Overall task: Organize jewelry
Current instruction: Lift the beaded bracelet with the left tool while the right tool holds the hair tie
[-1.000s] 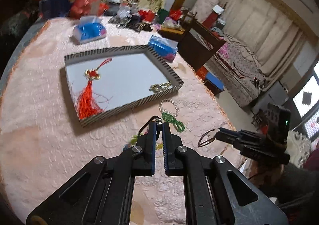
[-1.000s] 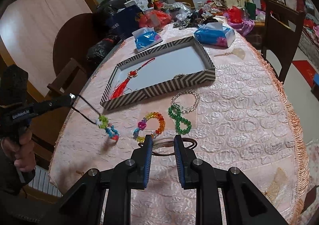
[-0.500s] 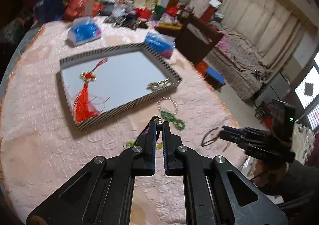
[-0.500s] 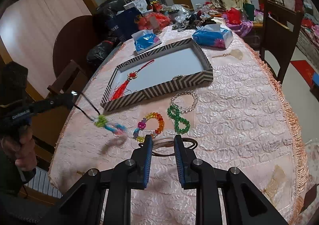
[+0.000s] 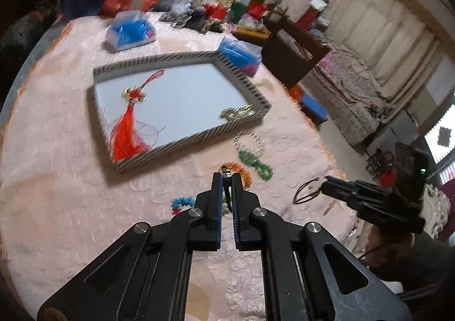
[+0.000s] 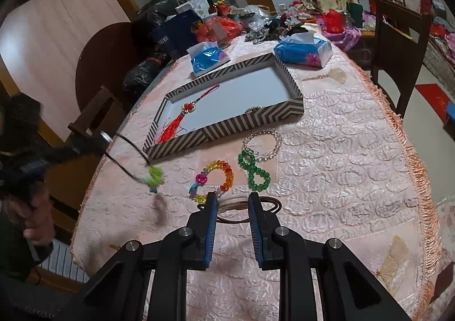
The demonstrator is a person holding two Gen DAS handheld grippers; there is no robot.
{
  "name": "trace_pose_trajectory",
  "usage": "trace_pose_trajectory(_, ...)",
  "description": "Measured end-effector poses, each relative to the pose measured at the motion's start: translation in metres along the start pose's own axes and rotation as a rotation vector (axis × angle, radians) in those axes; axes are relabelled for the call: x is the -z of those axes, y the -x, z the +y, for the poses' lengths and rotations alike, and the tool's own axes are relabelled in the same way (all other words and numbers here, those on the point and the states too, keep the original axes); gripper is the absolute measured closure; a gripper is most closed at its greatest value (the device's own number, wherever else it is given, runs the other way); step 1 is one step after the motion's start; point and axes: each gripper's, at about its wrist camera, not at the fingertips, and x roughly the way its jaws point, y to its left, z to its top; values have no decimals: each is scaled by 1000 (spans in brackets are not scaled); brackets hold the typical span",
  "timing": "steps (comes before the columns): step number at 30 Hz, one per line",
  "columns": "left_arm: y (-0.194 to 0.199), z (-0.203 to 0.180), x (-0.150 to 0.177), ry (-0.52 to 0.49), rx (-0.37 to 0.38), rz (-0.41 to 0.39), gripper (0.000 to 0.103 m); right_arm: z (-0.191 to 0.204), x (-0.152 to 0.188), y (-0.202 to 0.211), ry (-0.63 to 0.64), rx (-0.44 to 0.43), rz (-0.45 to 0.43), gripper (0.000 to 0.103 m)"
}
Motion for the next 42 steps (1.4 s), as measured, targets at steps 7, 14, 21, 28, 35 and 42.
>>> trace_pose_trajectory(7, -19, 8, 16, -29, -41, 50, 98, -1, 1, 0, 7, -3, 1, 82)
trace_pose_trajectory(14, -39, 26, 27, -3, -66, 89, 99, -4, 2, -2, -1, 1, 12, 82)
trace_pose_trajectory(21, -52, 22, 34, -21, -51, 135, 99, -1, 0, -4, 7, -5, 13, 82)
trace_pose_trajectory(28, 38, -13, -25, -65, 61, -109, 98, -5, -4, 0, -2, 0, -6, 82)
trace_pose_trajectory(35, -14, -1, -16, -79, -12, 11, 98, -6, -5, -1, -4, 0, -8, 82)
trace_pose_trajectory(42, -20, -3, -14, -71, -10, 22, 99, -9, -6, 1, -12, 5, -12, 82)
